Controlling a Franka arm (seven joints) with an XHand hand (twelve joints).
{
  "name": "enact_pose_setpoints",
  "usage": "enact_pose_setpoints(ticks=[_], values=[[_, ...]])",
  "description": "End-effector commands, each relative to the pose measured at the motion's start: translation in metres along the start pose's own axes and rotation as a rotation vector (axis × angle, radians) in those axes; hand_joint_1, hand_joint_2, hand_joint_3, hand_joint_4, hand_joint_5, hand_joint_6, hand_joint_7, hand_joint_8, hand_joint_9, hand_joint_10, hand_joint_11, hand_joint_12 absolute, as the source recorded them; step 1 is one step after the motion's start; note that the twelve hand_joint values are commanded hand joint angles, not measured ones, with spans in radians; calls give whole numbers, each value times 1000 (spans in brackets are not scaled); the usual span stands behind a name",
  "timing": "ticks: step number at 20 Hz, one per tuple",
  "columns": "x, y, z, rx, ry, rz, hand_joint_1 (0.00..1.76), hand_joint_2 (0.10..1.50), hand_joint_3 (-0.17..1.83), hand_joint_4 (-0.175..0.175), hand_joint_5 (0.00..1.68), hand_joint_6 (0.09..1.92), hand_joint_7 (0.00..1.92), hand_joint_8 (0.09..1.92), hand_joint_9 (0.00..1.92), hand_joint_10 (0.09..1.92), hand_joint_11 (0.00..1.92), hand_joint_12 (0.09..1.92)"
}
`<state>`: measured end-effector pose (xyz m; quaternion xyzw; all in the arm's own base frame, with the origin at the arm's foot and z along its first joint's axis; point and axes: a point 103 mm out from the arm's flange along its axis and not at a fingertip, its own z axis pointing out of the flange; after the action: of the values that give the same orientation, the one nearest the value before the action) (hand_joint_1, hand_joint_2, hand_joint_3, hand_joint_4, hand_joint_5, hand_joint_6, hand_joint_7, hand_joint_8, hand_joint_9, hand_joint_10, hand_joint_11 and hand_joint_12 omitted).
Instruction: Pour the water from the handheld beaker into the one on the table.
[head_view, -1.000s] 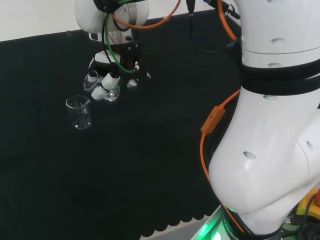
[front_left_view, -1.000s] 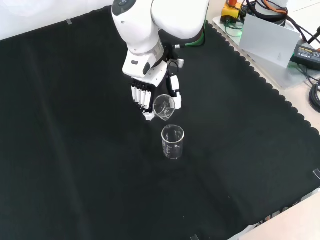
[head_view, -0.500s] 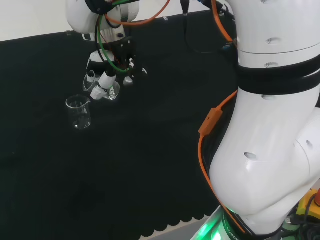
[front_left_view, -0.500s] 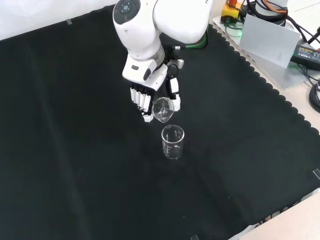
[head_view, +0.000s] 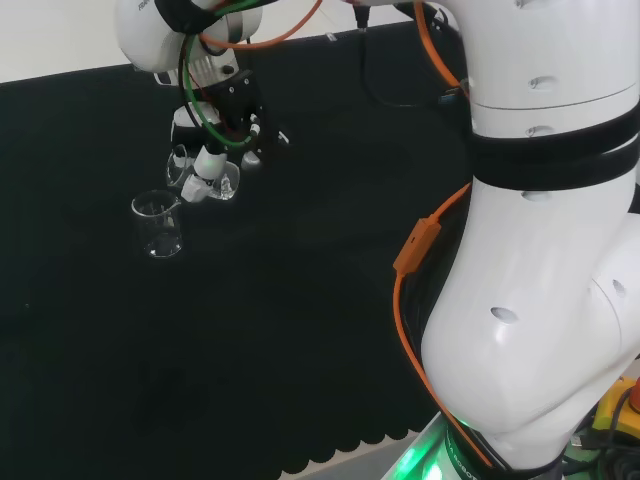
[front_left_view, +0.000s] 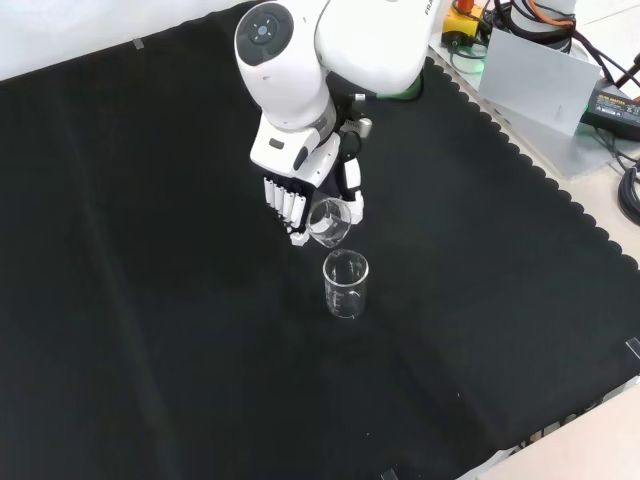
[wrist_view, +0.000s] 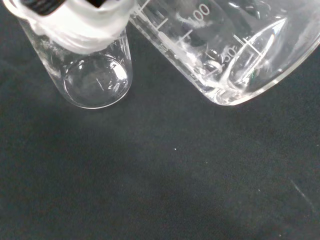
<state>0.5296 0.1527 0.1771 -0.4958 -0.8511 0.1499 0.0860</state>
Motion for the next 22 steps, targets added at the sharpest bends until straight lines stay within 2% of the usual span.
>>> enact_pose_setpoints(ticks=[1, 14, 17, 22], values=[[4, 0, -2, 19, -28, 0, 1305, 1064, -175, -175, 1258, 557, 1318, 522, 1456, 714, 1046, 925], [17, 6, -7, 60, -77, 6, 1305, 1064, -175, -175, 1259, 556, 1319, 521, 1458, 717, 1046, 924], [21, 9, -8, 79, -76, 7, 1305, 1064, -175, -175, 1259, 556, 1319, 521, 1458, 717, 1045, 924], [26, 13, -9, 113, -113, 12, 1305, 1064, -175, -175, 1259, 555, 1319, 521, 1457, 718, 1044, 923]])
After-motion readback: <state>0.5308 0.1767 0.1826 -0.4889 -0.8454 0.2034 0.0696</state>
